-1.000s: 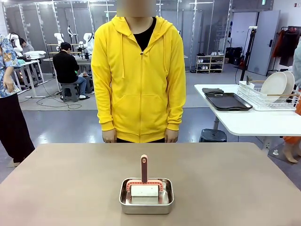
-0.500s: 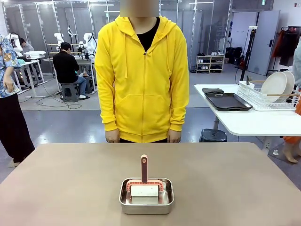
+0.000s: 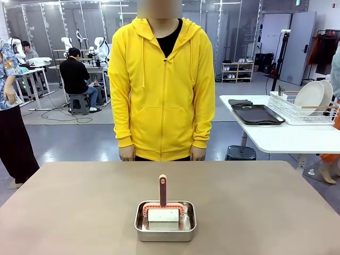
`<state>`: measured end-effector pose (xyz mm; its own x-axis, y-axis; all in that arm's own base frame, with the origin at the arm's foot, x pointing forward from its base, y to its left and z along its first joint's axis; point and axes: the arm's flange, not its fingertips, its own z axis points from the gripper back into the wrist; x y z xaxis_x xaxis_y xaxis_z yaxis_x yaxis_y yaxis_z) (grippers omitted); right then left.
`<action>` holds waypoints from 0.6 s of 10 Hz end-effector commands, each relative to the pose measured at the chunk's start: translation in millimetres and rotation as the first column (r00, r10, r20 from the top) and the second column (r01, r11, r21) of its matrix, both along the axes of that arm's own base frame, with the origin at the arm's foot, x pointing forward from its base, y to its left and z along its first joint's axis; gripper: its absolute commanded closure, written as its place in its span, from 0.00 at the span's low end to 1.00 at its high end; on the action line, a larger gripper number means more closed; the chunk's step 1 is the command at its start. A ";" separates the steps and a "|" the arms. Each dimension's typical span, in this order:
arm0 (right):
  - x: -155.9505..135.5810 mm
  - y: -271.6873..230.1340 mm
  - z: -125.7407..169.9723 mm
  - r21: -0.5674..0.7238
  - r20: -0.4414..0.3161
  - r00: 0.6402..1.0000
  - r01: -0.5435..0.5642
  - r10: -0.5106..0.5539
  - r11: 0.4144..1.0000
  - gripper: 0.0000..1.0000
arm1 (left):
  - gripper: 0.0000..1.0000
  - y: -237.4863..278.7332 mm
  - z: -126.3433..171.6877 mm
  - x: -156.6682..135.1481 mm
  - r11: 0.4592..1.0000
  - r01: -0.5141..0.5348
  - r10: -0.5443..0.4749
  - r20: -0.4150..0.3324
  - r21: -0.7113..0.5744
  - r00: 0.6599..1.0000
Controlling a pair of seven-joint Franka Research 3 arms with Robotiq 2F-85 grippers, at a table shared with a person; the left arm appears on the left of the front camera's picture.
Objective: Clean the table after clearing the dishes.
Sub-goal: Place the Lint Roller back on top of the Airtight Container.
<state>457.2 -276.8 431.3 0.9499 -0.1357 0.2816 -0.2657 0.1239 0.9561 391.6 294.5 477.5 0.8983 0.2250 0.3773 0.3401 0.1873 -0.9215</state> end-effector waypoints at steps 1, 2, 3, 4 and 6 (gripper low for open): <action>-2.7 1.7 0.3 -0.003 0.020 1.000 -0.003 0.003 1.000 0.02 | 0.00 1.1 2.1 -1.7 1.000 0.004 -0.004 0.003 -0.003 1.000; -2.7 1.7 0.3 -0.003 0.020 1.000 -0.003 0.003 1.000 0.02 | 0.00 1.1 2.1 -1.7 1.000 0.004 -0.004 0.003 -0.003 1.000; -2.7 1.7 0.3 -0.003 0.020 1.000 -0.003 0.003 1.000 0.02 | 0.00 1.1 2.1 -1.7 1.000 0.004 -0.004 0.003 -0.003 1.000; -2.7 1.7 0.3 -0.003 0.020 1.000 -0.003 0.003 1.000 0.02 | 0.00 1.1 2.1 -1.7 1.000 0.004 -0.004 0.003 -0.003 1.000; -2.7 1.7 0.3 -0.003 0.020 1.000 -0.003 0.003 1.000 0.02 | 0.00 1.1 2.1 -1.7 1.000 0.004 -0.004 0.003 -0.003 1.000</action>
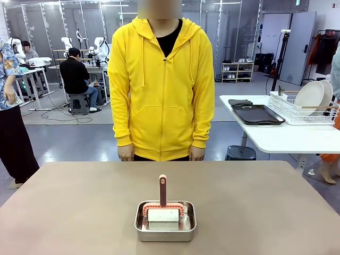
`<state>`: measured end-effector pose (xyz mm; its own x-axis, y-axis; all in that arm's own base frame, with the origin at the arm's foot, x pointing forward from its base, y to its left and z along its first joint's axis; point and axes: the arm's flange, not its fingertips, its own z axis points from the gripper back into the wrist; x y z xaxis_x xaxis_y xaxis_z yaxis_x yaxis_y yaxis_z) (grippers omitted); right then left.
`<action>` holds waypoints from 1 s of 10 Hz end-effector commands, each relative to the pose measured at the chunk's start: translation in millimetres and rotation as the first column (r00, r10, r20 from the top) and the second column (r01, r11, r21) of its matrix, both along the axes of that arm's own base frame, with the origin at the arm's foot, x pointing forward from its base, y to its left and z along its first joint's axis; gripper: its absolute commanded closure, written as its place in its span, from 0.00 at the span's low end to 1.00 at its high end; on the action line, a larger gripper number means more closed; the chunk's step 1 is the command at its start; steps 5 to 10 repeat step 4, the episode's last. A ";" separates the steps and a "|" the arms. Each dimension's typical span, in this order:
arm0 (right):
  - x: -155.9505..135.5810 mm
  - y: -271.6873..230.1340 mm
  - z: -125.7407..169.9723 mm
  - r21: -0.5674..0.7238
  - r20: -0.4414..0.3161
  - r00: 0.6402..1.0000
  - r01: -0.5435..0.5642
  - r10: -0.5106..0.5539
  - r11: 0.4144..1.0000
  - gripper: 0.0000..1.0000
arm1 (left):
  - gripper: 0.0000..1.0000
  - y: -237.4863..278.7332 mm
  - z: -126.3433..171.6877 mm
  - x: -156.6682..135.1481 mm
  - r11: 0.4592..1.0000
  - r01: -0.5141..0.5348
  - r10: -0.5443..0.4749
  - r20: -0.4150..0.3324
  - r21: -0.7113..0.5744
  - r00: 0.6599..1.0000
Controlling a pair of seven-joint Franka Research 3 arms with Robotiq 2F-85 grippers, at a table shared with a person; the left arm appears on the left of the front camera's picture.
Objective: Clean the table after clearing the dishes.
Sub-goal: Place the Lint Roller back on top of the Airtight Container.
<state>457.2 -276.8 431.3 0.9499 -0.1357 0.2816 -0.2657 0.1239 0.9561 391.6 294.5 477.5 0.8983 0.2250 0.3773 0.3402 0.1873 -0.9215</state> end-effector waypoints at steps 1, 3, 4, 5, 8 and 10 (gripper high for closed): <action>-2.7 1.7 0.3 -0.003 0.020 1.000 -0.003 0.003 1.000 0.02 | 0.00 1.1 2.1 -1.7 1.000 0.004 -0.004 0.003 -0.003 1.000; -2.7 1.7 0.3 -0.003 0.020 1.000 -0.003 0.003 1.000 0.02 | 0.00 1.1 2.1 -1.7 1.000 0.004 -0.004 0.003 -0.003 1.000; -2.7 1.7 0.3 -0.003 0.020 1.000 -0.003 0.003 1.000 0.02 | 0.00 1.1 2.1 -1.7 1.000 0.004 -0.004 0.003 -0.003 1.000; -2.7 1.7 0.3 -0.003 0.020 1.000 -0.003 0.003 1.000 0.02 | 0.00 1.1 2.1 -1.7 1.000 0.004 -0.004 0.003 -0.003 1.000; -2.7 1.7 0.3 -0.003 0.020 1.000 -0.003 0.003 1.000 0.02 | 0.00 1.1 2.1 -1.7 1.000 0.004 -0.004 0.003 -0.003 1.000; -2.7 1.7 0.3 -0.003 0.020 1.000 -0.003 0.003 1.000 0.02 | 0.00 1.1 2.1 -1.7 1.000 0.004 -0.004 0.003 -0.003 1.000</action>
